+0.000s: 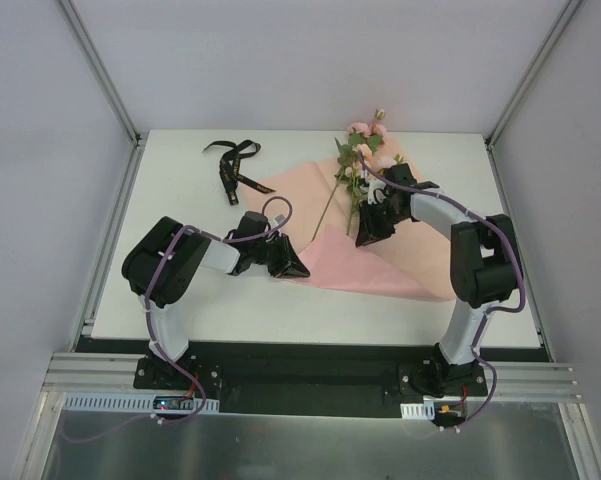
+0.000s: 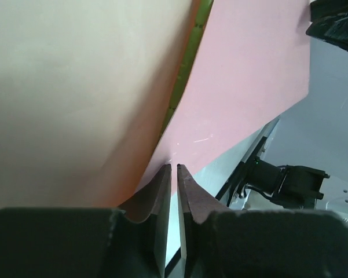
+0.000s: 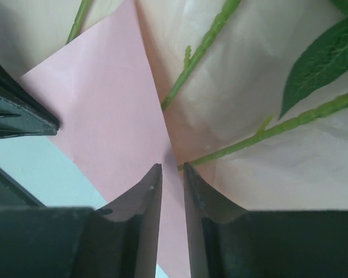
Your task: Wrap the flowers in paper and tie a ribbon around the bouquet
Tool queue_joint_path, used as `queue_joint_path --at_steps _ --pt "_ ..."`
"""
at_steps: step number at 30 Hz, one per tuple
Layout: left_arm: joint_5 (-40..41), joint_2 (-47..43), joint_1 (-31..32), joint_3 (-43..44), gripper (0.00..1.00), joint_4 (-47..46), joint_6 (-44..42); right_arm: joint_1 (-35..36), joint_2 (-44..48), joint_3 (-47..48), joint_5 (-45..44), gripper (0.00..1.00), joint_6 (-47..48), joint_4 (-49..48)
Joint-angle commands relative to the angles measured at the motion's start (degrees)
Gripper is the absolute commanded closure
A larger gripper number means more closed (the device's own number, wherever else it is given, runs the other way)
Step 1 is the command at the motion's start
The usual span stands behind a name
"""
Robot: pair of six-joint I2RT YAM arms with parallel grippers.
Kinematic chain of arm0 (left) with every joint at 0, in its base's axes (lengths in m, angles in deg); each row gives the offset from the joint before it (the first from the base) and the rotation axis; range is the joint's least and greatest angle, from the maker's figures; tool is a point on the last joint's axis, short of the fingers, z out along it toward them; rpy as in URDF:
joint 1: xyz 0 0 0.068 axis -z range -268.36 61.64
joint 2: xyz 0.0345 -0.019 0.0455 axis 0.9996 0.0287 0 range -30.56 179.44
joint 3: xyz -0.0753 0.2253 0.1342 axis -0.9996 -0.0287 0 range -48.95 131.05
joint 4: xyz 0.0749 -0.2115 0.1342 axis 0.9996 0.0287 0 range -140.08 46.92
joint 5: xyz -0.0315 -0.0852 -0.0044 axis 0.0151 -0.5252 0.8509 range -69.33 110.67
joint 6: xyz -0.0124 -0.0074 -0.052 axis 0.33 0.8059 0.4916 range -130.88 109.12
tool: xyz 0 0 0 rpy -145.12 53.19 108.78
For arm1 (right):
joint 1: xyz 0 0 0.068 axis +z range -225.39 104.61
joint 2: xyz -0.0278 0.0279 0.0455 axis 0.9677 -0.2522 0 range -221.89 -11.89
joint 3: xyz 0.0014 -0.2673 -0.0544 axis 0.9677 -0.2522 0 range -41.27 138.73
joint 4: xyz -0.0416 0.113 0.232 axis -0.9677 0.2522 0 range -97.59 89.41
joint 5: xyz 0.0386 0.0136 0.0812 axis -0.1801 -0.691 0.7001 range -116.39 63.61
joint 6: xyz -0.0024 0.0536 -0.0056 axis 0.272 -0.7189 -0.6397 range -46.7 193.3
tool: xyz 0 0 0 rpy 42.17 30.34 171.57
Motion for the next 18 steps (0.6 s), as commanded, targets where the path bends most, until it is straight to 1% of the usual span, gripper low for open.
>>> queue_joint_path --at_steps 1,3,5,7,8,9,10,11,12,14,16,18 --pt "3.6 1.1 0.4 0.0 0.92 0.0 -2.2 1.3 3.5 4.0 -8.4 0.66 -5.9 0.3" --pt "3.7 0.9 0.4 -1.3 0.94 -0.8 -1.9 2.8 5.1 5.7 -11.1 0.54 -10.3 0.8" --pt "3.7 0.5 0.4 -2.3 0.94 -2.0 -1.3 4.7 4.8 9.4 -14.5 0.50 -13.8 0.7" --pt "3.5 0.3 0.4 -2.9 0.94 -2.8 -0.9 7.7 1.4 12.7 -17.0 0.48 -15.1 0.6" --pt "3.4 -0.2 0.4 -3.0 0.94 -3.1 -0.6 8.8 -0.4 18.2 -17.8 0.48 -15.3 1.7" --pt "3.4 -0.5 0.4 -3.2 0.91 -3.2 -0.5 9.7 -2.8 21.0 -18.4 0.48 -15.3 4.5" --pt "3.4 -1.0 0.4 -3.6 0.89 -3.3 -0.5 11.7 -7.0 24.3 -19.0 0.48 -15.3 5.8" --pt "3.3 -1.9 0.4 -3.9 0.86 -3.7 -0.5 12.5 -8.9 28.5 -19.1 0.48 -15.6 6.6" --pt "3.2 -2.6 0.4 -4.3 0.81 -3.9 -0.4 13.2 -10.5 30.2 -18.9 0.48 -15.5 6.8" --pt "3.2 -5.1 0.4 -5.2 0.79 -3.8 -0.4 15.1 -13.9 32.0 -19.5 0.49 -15.4 6.7" --pt "3.4 -6.5 0.3 -6.4 0.78 -3.6 -0.5 16.5 -15.6 33.5 -19.2 0.54 -14.6 5.8" --pt "3.7 -8.3 0.3 -7.0 0.80 -3.2 -0.5 17.2 -17.3 33.8 -18.7 0.64 -14.2 4.9"
